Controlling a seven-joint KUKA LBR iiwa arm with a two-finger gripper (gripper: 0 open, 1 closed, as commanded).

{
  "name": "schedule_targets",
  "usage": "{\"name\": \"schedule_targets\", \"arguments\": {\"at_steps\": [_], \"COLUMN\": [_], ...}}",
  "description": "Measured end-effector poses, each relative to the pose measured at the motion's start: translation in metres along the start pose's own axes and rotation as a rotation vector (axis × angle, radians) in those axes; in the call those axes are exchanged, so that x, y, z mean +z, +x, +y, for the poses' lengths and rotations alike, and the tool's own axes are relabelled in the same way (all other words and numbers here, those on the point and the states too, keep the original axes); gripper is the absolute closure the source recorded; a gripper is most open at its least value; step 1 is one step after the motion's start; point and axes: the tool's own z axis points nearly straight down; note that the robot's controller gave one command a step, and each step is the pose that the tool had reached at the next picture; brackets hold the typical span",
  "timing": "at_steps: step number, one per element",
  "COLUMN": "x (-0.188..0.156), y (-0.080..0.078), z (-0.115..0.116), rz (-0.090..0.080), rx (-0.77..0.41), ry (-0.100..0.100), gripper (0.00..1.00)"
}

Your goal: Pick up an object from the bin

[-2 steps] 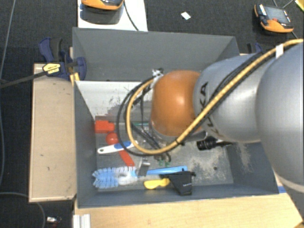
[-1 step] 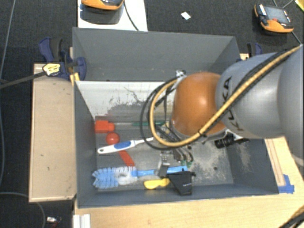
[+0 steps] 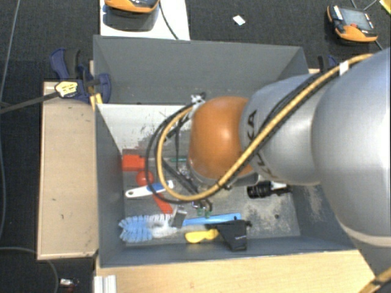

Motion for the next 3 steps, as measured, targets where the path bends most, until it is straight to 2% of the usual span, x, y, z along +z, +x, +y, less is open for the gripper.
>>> {"name": "schedule_targets", "arguments": {"at_steps": [1,2,3], "x": [-0.010,0.005,0.076], "y": [-0.071,-0.020,-0.086], "z": [-0.016,0.023,-0.041], "rz": [-0.009,0.003,-0.011], "rx": [-0.090,-0.022,-0.116], "ry": [0.008,0.003,0.007], "gripper": [0.00,0.00,1.00]}}
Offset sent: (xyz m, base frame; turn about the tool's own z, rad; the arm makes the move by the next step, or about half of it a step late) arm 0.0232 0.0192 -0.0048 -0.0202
